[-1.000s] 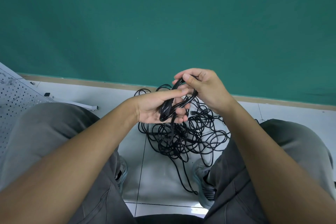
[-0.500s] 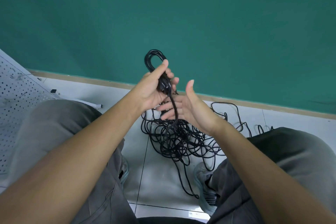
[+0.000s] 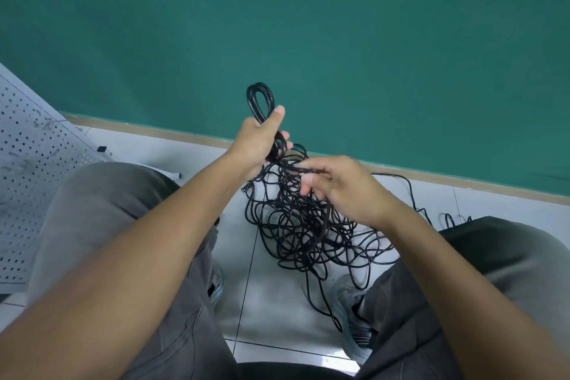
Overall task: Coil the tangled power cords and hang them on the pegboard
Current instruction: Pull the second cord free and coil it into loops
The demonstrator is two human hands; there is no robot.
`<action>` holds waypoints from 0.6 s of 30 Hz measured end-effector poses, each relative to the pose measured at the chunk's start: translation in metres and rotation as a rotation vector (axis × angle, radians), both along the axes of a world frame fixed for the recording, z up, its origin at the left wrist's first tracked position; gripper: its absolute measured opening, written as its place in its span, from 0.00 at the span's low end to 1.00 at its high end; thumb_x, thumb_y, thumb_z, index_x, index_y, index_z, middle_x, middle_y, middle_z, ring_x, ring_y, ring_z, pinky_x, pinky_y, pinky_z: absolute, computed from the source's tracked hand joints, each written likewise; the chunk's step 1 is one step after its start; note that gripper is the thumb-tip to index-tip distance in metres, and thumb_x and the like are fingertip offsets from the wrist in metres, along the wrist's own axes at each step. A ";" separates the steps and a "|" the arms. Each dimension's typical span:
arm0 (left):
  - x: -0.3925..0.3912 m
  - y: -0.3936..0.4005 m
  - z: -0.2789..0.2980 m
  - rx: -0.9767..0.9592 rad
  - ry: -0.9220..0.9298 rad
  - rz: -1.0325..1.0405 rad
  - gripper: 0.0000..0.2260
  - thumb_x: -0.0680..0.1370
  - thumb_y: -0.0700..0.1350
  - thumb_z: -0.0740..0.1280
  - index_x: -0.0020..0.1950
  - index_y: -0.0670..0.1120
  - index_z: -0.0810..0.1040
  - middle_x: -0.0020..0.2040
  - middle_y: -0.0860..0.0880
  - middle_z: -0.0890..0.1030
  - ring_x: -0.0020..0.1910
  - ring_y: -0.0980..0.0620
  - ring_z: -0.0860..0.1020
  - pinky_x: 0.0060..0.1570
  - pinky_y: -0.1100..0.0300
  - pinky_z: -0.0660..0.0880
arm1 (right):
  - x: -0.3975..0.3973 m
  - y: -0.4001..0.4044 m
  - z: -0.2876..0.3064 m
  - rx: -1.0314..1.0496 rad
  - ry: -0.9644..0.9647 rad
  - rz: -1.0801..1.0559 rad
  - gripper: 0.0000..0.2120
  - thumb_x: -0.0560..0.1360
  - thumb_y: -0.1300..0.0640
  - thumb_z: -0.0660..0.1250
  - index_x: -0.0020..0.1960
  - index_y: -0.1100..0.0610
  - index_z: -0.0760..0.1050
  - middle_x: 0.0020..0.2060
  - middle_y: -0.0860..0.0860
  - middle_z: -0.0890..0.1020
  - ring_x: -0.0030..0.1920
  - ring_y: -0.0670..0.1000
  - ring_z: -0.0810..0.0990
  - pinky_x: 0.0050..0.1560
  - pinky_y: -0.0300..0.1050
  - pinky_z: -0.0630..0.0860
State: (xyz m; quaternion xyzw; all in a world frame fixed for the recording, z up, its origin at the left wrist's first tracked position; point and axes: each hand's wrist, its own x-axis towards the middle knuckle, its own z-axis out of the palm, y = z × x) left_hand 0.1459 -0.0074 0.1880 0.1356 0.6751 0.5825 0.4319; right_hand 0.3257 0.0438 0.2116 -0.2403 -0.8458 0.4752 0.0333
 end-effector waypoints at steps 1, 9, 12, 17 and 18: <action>0.002 -0.002 -0.001 -0.013 0.020 -0.092 0.22 0.84 0.55 0.64 0.62 0.36 0.75 0.41 0.47 0.79 0.32 0.55 0.82 0.33 0.63 0.78 | 0.001 0.005 0.001 0.018 0.047 -0.036 0.13 0.83 0.62 0.64 0.46 0.47 0.79 0.32 0.38 0.80 0.31 0.40 0.74 0.37 0.34 0.71; 0.022 -0.013 0.008 0.007 -0.141 -0.585 0.19 0.85 0.56 0.60 0.53 0.40 0.78 0.40 0.49 0.84 0.44 0.47 0.86 0.38 0.63 0.79 | 0.010 0.030 -0.001 -0.233 0.276 -0.462 0.14 0.69 0.62 0.81 0.47 0.66 0.78 0.41 0.58 0.83 0.38 0.55 0.84 0.45 0.43 0.84; 0.026 -0.015 0.012 0.013 -0.172 -0.656 0.22 0.85 0.56 0.58 0.57 0.38 0.79 0.41 0.47 0.85 0.41 0.49 0.85 0.37 0.64 0.78 | 0.010 0.033 -0.003 -0.293 0.233 -0.491 0.16 0.65 0.57 0.82 0.44 0.63 0.79 0.39 0.60 0.84 0.38 0.58 0.84 0.49 0.53 0.83; 0.026 -0.014 0.014 0.027 -0.206 -0.694 0.23 0.84 0.59 0.56 0.51 0.41 0.77 0.39 0.47 0.82 0.37 0.50 0.82 0.35 0.64 0.78 | 0.010 0.034 -0.007 -0.335 0.227 -0.471 0.09 0.70 0.61 0.80 0.44 0.64 0.81 0.44 0.66 0.85 0.44 0.68 0.85 0.58 0.69 0.79; 0.026 -0.014 0.015 0.030 -0.205 -0.708 0.23 0.82 0.60 0.57 0.51 0.41 0.77 0.39 0.47 0.82 0.36 0.51 0.82 0.35 0.64 0.78 | 0.010 0.034 -0.007 -0.345 0.224 -0.465 0.08 0.72 0.62 0.78 0.44 0.65 0.81 0.44 0.66 0.85 0.43 0.65 0.85 0.58 0.68 0.80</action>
